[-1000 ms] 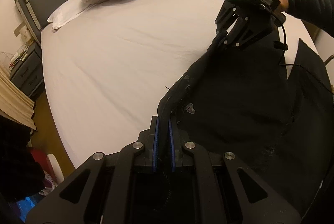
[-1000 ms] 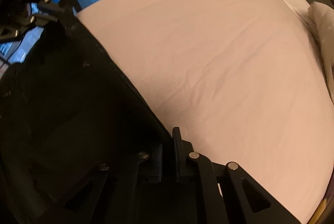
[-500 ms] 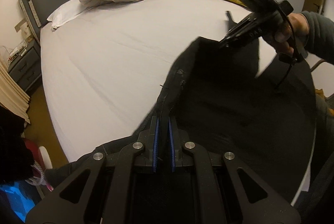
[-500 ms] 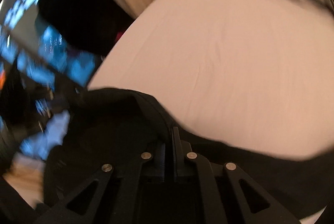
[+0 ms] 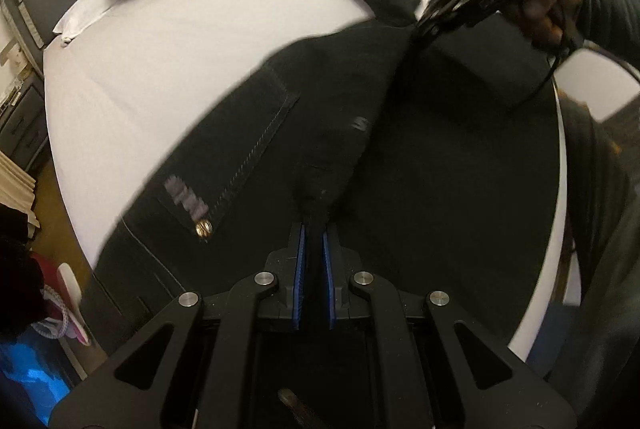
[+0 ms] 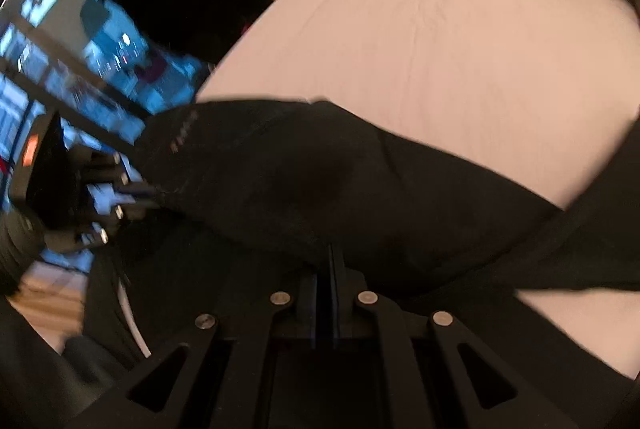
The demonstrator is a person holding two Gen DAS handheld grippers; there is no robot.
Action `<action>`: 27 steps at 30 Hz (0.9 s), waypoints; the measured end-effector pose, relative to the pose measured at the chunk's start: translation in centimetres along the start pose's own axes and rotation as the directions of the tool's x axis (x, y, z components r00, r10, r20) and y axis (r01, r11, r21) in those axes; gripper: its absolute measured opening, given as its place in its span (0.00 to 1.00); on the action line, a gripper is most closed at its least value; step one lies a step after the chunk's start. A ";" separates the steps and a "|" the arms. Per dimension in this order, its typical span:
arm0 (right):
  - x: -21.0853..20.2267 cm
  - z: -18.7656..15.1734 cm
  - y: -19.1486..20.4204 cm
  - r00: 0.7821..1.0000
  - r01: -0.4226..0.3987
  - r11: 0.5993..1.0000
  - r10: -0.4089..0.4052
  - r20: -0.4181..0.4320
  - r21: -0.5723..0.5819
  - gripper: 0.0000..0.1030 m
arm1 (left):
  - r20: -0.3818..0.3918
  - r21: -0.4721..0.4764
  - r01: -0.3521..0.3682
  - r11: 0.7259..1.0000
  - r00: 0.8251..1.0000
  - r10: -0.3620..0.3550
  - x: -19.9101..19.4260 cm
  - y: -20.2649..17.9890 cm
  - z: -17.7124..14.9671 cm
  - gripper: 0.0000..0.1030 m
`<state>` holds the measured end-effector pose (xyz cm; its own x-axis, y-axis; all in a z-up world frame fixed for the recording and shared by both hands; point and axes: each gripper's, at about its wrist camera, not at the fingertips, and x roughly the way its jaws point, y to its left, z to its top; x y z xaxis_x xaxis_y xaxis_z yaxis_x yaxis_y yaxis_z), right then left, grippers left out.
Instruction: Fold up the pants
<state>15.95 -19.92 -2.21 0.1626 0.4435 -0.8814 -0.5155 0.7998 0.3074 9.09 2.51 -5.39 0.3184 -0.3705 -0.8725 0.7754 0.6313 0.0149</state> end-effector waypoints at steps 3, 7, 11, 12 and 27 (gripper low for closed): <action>-1.5 -2.3 1.1 0.999 0.040 0.997 -0.041 -0.009 -0.072 0.06 | -0.009 0.008 0.015 1.000 1.000 -0.015 -0.4 -1.7 -1.2 0.07; -2.1 -5.5 3.9 0.983 0.177 0.962 -0.184 -0.015 -0.206 0.06 | -0.033 0.060 0.010 0.998 0.999 -0.008 -0.9 -3.9 -1.8 0.07; -2.9 -7.5 5.9 0.966 0.252 0.929 -0.256 0.020 -0.271 0.06 | -0.051 0.101 0.011 0.995 0.999 -0.006 -2.0 -5.9 -2.0 0.07; -3.2 -7.8 6.2 0.964 0.263 0.924 -0.266 0.027 -0.278 0.06 | -0.055 0.112 0.017 0.994 0.998 -0.011 -2.2 -6.4 -2.1 0.07; 2.2 -9.4 11.3 0.943 0.327 0.894 -0.329 0.048 -0.306 0.06 | -0.068 0.128 0.050 0.991 0.997 -0.041 -4.1 -9.2 -3.9 0.07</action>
<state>2.51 -13.72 -4.02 0.3628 0.1748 -0.9153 -0.6653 0.7364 -0.1231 -1.44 0.88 -3.82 0.2484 -0.3487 -0.9037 0.8536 0.5198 0.0340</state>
